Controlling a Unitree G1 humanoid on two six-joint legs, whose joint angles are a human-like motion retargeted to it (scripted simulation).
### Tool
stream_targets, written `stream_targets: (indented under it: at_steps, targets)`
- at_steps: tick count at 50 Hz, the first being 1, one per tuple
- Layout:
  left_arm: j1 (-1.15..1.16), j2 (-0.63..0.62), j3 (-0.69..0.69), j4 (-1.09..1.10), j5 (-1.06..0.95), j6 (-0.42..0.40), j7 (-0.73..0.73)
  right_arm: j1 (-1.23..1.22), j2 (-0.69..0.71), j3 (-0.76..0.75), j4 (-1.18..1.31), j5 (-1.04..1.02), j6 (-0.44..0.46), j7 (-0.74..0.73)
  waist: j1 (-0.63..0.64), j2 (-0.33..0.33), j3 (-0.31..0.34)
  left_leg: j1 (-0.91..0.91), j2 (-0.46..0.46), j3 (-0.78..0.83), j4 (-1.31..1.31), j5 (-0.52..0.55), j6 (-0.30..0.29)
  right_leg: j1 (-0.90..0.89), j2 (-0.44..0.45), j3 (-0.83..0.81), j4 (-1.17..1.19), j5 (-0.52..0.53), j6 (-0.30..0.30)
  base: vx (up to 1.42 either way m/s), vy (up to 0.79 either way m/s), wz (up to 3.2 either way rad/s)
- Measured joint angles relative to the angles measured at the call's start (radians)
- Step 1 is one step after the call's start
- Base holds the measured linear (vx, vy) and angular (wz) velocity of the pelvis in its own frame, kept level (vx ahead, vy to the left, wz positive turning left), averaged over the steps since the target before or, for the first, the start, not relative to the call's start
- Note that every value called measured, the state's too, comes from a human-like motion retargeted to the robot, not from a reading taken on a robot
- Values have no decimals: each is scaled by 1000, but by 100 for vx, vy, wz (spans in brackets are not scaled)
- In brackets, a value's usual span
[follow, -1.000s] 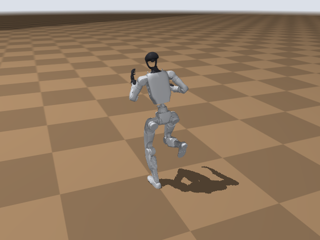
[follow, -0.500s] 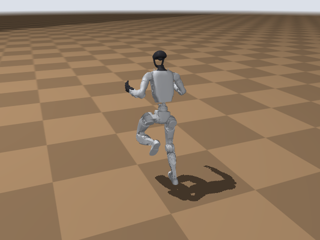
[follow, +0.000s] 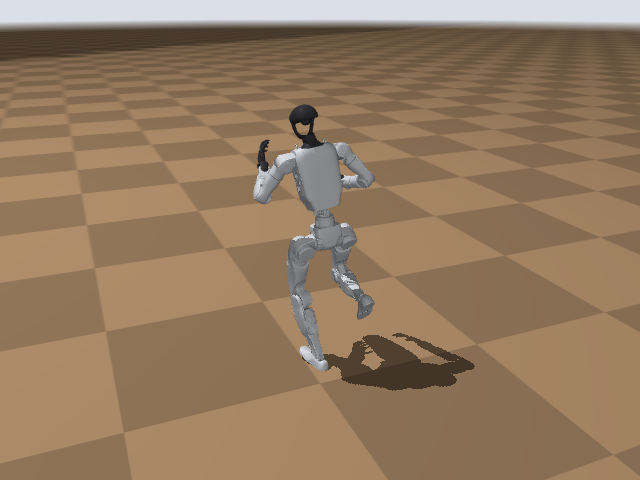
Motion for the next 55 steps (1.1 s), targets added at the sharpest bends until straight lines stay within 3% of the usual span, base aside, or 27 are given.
stream_targets:
  at_steps: [2, 4, 8, 10, 12, 13, 15, 17, 18, 20, 22, 25, 27, 30, 35, 37, 40, 42, 43, 45, 47, 48, 51, 55]
  targets:
    - [-200, -24, 8, -43, 7, -47, 29, 167, -64, -60, -39, 83, -29, 38, -119, 51, -17, 71, 0, -79, -96, 46, -41, -63, -44, -75, -162, -12, -44, 103, -3, 202]
    - [-343, -20, 17, -75, 72, -41, 42, 336, -126, -146, -88, 208, -35, 76, -230, 106, -48, 162, 28, -161, -245, 147, -111, -73, -54, -156, -430, 10, -42, 105, -17, 210]
    - [-483, -15, 47, -138, 109, -29, 44, 607, -184, -315, -165, 353, -6, 153, -422, 191, -93, 326, 101, -293, -495, 420, -240, 75, -19, -261, -1224, 197, 93, 104, -31, 238]
    - [-524, -22, 76, -166, 79, -44, 63, 670, -207, -363, -184, 344, 10, 164, -491, 174, -102, 377, 100, -246, -516, 474, -257, 201, -57, -285, -1674, 295, 188, 98, -49, 247]
    - [-554, -44, 88, -185, 40, -57, 103, 687, -240, -383, -206, 317, 32, 156, -522, 117, -83, 445, 110, -124, -471, 430, -241, 303, -127, -295, -1960, 333, 301, 93, -63, 204]
    - [-560, -62, 83, -191, 24, -60, 118, 687, -258, -385, -226, 306, 43, 152, -519, 81, -62, 482, 120, -75, -421, 394, -228, 345, -160, -290, -2033, 342, 347, 85, -73, 142]
    - [-523, -107, 74, -194, 4, -62, 109, 668, -288, -367, -264, 297, 51, 149, -477, 23, -26, 496, 163, -27, -235, 312, -200, 391, -190, -285, -2074, 427, 372, 74, -79, 85]
    - [-400, -156, 88, -174, 18, -53, 67, 579, -320, -295, -257, 302, 33, 129, -424, 9, 14, 423, 203, -21, 62, 191, -125, 417, -235, -340, -2023, 575, 369, 67, -53, 64]
    - [-303, -179, 94, -156, 25, -46, 54, 505, -336, -237, -227, 304, 22, 116, -397, 15, 36, 385, 225, -15, 196, 128, -83, 414, -258, -360, -1953, 583, 360, 62, -35, 38]
    - [-50, -231, 125, -110, 24, -33, 50, 257, -389, -73, -122, 250, 8, 81, -348, 67, 112, 318, 311, -10, 408, 27, -54, 357, -238, -367, -1718, 475, 306, 54, -35, -12]
    - [242, -265, 167, -85, -28, -26, 25, -68, -381, 94, -6, 79, 5, 33, -296, 82, 163, 255, 331, -21, 537, -24, -63, 309, -235, -371, -1512, 371, 268, 49, -36, -24]
    - [604, -205, 215, -109, -92, -12, -46, -373, -249, 129, 3, 38, 11, -11, -160, 68, 158, 135, 284, -5, 612, -80, -29, 318, -250, -400, -1429, 298, 234, 45, -27, 36]
    - [773, -114, 223, -156, -160, -4, -87, -495, -165, 125, -52, 83, 18, -32, -36, 57, 124, 43, 242, 39, 566, -78, 5, 346, -254, -429, -1467, 308, 210, 39, -15, 93]
    - [978, 11, 281, -236, -293, 24, -174, -637, -111, 163, -155, 78, 33, -59, 129, 25, 60, -69, 153, 116, 369, -10, 17, 409, -246, -487, -1593, 411, 182, 39, -3, 133]
    - [1149, 88, 454, -336, -390, 58, -288, -657, -17, 166, -356, 155, 23, -11, 292, -37, -54, -34, -20, 324, -244, 211, -72, 542, -196, -516, -1768, 684, 195, 47, 11, 191]
    - [1150, 65, 484, -364, -397, 62, -297, -625, 45, 177, -419, 162, 12, -2, 310, -30, -87, 31, -36, 500, -422, 347, -97, 563, -136, -421, -1722, 742, 200, 51, 7, 247]
    - [1092, -4, 490, -408, -397, 67, -296, -600, 112, 193, -470, 161, 11, 14, 296, -5, -109, 107, -36, 762, -537, 462, -123, 519, 2, -203, -1493, 695, 230, 44, 0, 261]
    - [1024, -56, 467, -429, -423, 79, -279, -596, 130, 188, -467, 169, 15, 18, 267, 9, -111, 126, -33, 759, -555, 365, -120, 443, 55, -169, -1207, 584, 252, 35, -2, 259]
    - [969, -98, 427, -422, -506, 79, -242, -604, 133, 188, -452, 175, 23, 14, 247, 11, -103, 119, -33, 693, -542, 272, -97, 396, 52, -181, -1040, 519, 252, 30, -3, 275]
    - [820, -185, 307, -344, -575, -45, 12, -621, 140, 200, -392, 175, 24, -32, 195, 9, -71, 83, -39, 509, -454, 80, -17, 314, 18, -205, -721, 379, 242, 27, -4, 312]
    - [628, -166, 188, -248, -340, 64, -132, -580, 134, 191, -293, 106, 14, -33, 125, 31, -14, -16, 5, 365, -146, -90, 51, 283, 3, -219, -459, 237, 199, 25, -6, 375]
    - [502, -197, 107, -188, -407, 51, -71, -552, 142, 188, -235, 57, 12, -86, 107, 46, 23, -45, 13, 305, -40, -134, 63, 263, 6, -216, -347, 181, 179, 19, -1, 375]
    - [88, -159, 14, -88, -262, 68, -67, -454, 151, 81, -156, -19, -29, -175, 53, 81, 110, -50, -61, 132, 43, -162, 67, 164, -35, -171, -92, 63, 109, 18, 8, 364]
    - [-323, -76, 67, -182, -242, 21, -57, -340, 119, -132, -238, -28, -55, -172, -77, 154, 134, 39, -104, -41, -22, -128, 17, -11, -24, -65, -24, -2, 19, 39, 16, 291]
